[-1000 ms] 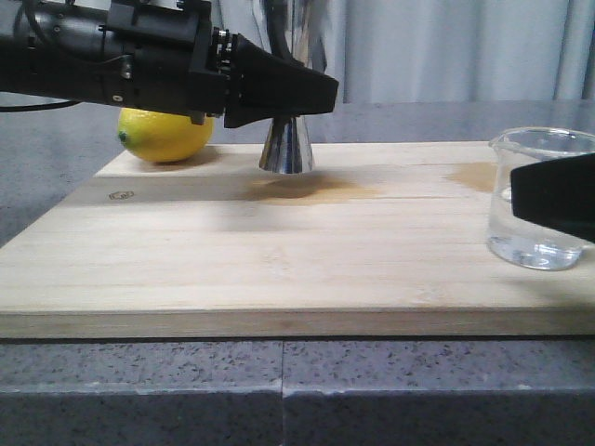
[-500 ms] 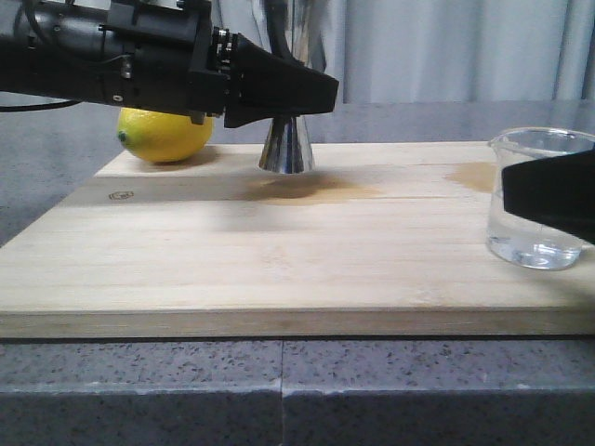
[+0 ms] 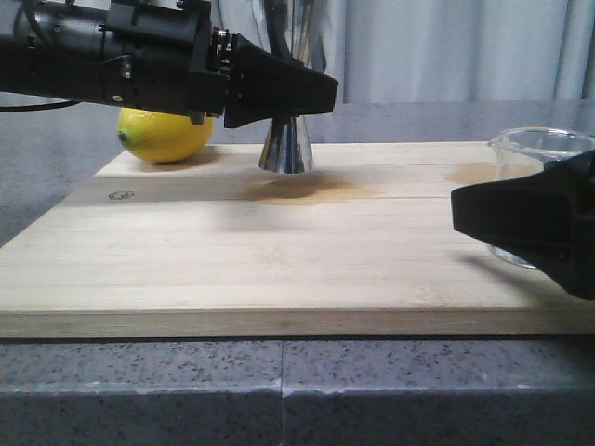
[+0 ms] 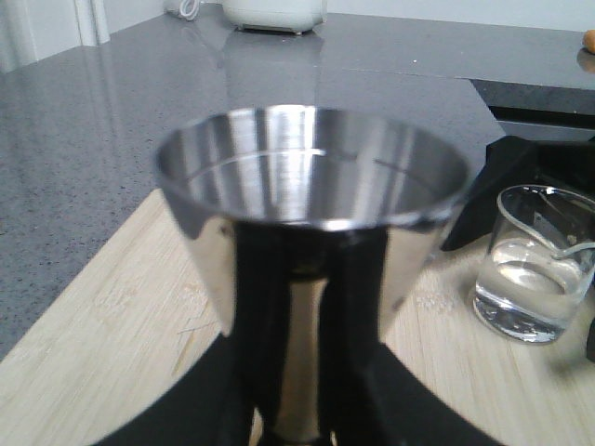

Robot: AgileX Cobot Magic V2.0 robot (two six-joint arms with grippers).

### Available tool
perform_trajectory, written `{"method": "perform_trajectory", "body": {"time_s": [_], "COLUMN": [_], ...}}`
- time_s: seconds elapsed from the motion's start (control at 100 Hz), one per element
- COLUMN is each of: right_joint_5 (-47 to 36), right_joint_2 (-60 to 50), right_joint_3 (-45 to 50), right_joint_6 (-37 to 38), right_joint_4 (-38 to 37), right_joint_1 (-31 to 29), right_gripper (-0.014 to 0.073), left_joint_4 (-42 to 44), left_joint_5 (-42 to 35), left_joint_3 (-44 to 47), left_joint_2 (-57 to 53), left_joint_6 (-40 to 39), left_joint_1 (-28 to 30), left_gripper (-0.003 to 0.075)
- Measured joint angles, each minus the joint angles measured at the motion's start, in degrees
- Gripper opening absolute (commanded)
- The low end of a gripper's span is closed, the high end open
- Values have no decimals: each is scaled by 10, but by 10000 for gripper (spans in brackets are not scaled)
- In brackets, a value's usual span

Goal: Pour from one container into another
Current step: 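Move the right gripper to the glass measuring cup and grasp it, then lift the glass measuring cup with the right gripper toward the jigger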

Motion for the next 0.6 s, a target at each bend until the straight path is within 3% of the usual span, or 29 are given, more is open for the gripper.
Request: {"method": "perform_trajectory", "body": {"time_s": [0.19, 0.6], "right_joint_5": [3, 5], "right_joint_2": [0, 0], "right_joint_3": [0, 0], "right_joint_6": [0, 0], "right_joint_4": [-1, -1], "right_joint_1": [0, 0], "right_gripper": [412, 258], "left_joint_4": [0, 0], "left_joint_5": [0, 0], "left_joint_3": [0, 0], "left_joint_2": [0, 0], "left_joint_6": [0, 0], "left_joint_1": [0, 0], "left_gripper": [62, 62]}}
